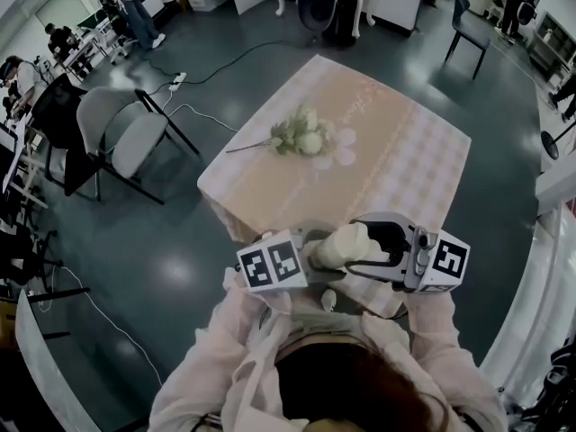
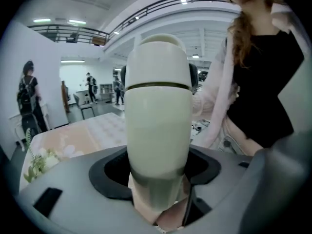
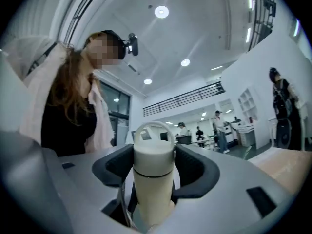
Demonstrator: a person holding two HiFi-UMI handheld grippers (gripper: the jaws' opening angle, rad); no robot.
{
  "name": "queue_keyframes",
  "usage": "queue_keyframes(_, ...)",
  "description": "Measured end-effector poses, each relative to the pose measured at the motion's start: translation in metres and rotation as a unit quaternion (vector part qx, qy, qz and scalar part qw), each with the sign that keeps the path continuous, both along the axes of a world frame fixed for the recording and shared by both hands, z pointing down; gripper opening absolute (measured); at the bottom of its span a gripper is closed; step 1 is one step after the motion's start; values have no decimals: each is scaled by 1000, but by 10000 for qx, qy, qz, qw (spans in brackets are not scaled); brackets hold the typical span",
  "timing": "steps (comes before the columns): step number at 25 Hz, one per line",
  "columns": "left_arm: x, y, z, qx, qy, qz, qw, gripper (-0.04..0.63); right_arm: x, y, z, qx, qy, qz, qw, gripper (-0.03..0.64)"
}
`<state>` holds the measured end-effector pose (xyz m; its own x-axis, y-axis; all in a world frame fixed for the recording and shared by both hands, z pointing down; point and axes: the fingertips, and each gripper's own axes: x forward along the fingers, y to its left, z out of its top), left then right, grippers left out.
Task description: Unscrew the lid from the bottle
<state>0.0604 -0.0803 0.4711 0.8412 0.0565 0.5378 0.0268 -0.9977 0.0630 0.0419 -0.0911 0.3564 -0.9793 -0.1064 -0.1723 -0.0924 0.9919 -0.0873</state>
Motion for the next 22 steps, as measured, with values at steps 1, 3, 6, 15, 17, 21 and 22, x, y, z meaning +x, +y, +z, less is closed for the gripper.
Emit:
queue_keyframes(1, -1, -10, 1, 12, -2, -351, 9994, 316, 2, -9, 2, -90, 55, 322, 9994, 287)
queue_keyframes(3, -7, -33, 6, 189, -185, -1185, 9926, 316, 2, -26, 7, -284, 204, 1024, 9941, 336)
queue_keyframes(6, -15, -54, 21, 501, -606, -1963, 9774, 316, 0, -41, 8, -693, 150, 1755, 9819, 362)
queue_keyframes(15, 4, -1, 8, -143, -52, -169, 9997, 318, 2, -3, -9, -37, 114, 309, 9995, 279)
queue_keyframes(17, 8, 16, 2, -231, 38, 472, 9986, 316, 4, 13, -19, 243, -45, -267, 9993, 279)
queue_keyframes(21, 12, 6, -2, -316, 68, 201, 9993, 316, 17, -6, -16, -184, -328, 128, 9992, 304)
queue_keyframes(22, 12, -5, -2, -287, 63, -164, 9994, 316, 22, -20, -13, -491, -430, 498, 9966, 342)
